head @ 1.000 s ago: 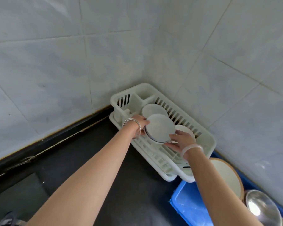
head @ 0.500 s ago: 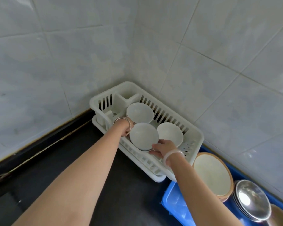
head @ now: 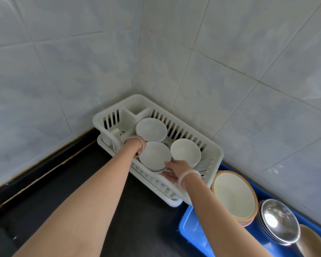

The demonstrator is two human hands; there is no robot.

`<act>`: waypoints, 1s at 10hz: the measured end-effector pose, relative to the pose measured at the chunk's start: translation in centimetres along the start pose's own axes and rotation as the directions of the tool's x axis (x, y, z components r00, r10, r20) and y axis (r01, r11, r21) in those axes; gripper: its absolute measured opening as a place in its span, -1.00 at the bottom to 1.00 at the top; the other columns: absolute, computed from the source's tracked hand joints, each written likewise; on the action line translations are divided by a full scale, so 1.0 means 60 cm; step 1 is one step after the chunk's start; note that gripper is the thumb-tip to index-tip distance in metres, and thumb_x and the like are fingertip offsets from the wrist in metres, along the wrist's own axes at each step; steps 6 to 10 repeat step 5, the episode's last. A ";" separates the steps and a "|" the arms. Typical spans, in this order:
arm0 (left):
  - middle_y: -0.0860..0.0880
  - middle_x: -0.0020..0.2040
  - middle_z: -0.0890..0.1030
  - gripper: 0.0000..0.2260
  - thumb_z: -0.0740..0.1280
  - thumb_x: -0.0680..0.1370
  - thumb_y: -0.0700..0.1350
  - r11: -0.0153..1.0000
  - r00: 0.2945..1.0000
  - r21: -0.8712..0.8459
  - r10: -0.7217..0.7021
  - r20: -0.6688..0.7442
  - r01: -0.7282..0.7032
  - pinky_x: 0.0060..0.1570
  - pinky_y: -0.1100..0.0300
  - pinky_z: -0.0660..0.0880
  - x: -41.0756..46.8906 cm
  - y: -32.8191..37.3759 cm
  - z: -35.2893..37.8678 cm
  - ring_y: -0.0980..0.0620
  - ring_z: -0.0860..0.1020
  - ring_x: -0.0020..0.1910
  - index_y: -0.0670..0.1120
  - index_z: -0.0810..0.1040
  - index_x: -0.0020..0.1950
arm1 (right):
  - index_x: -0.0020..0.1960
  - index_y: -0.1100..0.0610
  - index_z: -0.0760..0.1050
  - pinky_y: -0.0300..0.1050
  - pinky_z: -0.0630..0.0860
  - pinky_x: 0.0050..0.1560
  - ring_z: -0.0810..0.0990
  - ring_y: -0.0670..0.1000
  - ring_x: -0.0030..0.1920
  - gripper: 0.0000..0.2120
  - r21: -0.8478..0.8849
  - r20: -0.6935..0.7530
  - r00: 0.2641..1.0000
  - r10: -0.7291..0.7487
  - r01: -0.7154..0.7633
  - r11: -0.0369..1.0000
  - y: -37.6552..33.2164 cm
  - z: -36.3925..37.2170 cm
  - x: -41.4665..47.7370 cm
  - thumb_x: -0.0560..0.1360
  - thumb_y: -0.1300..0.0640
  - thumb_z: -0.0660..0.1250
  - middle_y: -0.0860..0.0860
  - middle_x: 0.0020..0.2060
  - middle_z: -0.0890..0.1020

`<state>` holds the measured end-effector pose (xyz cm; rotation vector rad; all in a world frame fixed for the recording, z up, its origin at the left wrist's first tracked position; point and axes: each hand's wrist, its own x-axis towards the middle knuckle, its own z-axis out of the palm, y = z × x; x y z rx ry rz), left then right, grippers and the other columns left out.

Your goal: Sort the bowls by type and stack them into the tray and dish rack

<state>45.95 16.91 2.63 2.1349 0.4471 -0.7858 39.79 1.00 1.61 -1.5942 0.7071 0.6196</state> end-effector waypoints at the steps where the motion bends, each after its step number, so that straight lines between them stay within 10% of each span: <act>1: -0.29 0.21 0.51 -0.70 0.08 0.58 -0.22 0.998 0.999 0.059 0.028 -0.038 -0.026 0.24 -0.08 0.44 -0.004 0.004 0.004 -0.23 0.49 0.20 -0.30 0.45 0.23 | -0.13 0.11 0.45 -0.09 0.59 -0.24 0.65 0.06 -0.15 -0.87 0.045 0.002 0.998 0.057 -0.057 0.997 0.001 0.000 -0.006 0.49 0.07 0.35 0.07 0.03 0.60; 3: -0.21 -0.02 0.50 -0.75 0.09 0.58 -0.16 0.987 0.993 0.157 0.058 -0.107 -0.041 -0.06 0.07 0.41 -0.031 0.013 0.020 -0.13 0.47 -0.05 -0.26 0.46 0.10 | 0.06 0.15 0.43 -0.02 0.56 -0.02 0.62 0.13 -0.03 -0.76 0.082 0.013 0.998 0.065 -0.066 0.994 -0.005 -0.005 -0.029 0.53 0.00 0.27 0.07 0.13 0.58; 5: -0.23 0.27 0.47 -0.66 0.06 0.59 -0.17 0.996 0.956 -0.006 0.087 -0.281 -0.093 0.18 0.01 0.38 -0.066 0.012 0.042 -0.22 0.44 0.23 -0.24 0.40 0.31 | 0.24 0.14 0.44 -0.02 0.50 0.16 0.61 0.10 0.08 -0.73 0.233 -0.021 0.925 -0.380 0.374 0.897 -0.057 -0.081 -0.164 0.60 0.10 0.14 0.11 0.20 0.58; 10: -0.23 0.27 0.47 -0.66 0.06 0.59 -0.17 0.996 0.956 -0.006 0.087 -0.281 -0.093 0.18 0.01 0.38 -0.066 0.012 0.042 -0.22 0.44 0.23 -0.24 0.40 0.31 | 0.24 0.14 0.44 -0.02 0.50 0.16 0.61 0.10 0.08 -0.73 0.233 -0.021 0.925 -0.380 0.374 0.897 -0.057 -0.081 -0.164 0.60 0.10 0.14 0.11 0.20 0.58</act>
